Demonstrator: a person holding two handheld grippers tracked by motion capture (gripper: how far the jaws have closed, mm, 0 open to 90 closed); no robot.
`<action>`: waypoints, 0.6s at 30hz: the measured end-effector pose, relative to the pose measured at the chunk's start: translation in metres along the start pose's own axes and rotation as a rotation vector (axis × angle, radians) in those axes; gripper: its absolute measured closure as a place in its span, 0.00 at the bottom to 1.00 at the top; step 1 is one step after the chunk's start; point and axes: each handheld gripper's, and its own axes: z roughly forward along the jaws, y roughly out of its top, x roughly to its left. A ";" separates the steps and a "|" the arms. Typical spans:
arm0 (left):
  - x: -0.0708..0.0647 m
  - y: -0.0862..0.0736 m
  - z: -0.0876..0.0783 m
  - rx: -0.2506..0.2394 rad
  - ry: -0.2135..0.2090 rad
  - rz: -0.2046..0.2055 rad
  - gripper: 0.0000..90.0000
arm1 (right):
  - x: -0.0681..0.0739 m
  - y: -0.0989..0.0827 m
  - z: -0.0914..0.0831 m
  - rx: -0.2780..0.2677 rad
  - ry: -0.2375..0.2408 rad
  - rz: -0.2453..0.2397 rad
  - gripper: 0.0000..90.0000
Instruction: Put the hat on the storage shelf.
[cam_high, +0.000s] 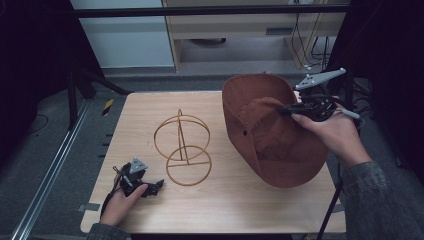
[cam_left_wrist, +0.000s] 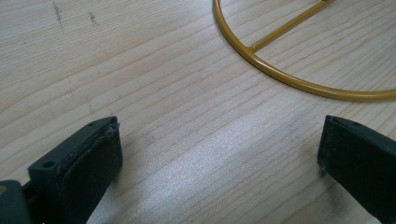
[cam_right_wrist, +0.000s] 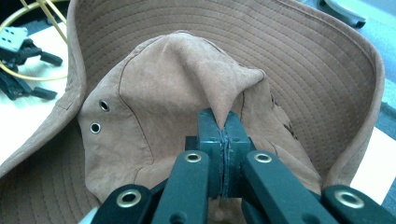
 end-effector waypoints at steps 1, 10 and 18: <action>0.000 0.000 0.000 0.000 0.001 0.001 0.00 | 0.001 0.001 -0.001 -0.006 -0.001 -0.003 0.99; 0.000 0.000 0.000 0.000 0.000 0.003 0.00 | 0.011 0.016 -0.007 -0.063 0.004 -0.011 0.99; 0.000 0.000 0.000 0.000 0.000 0.003 0.00 | 0.023 0.028 -0.012 -0.131 0.020 -0.020 0.99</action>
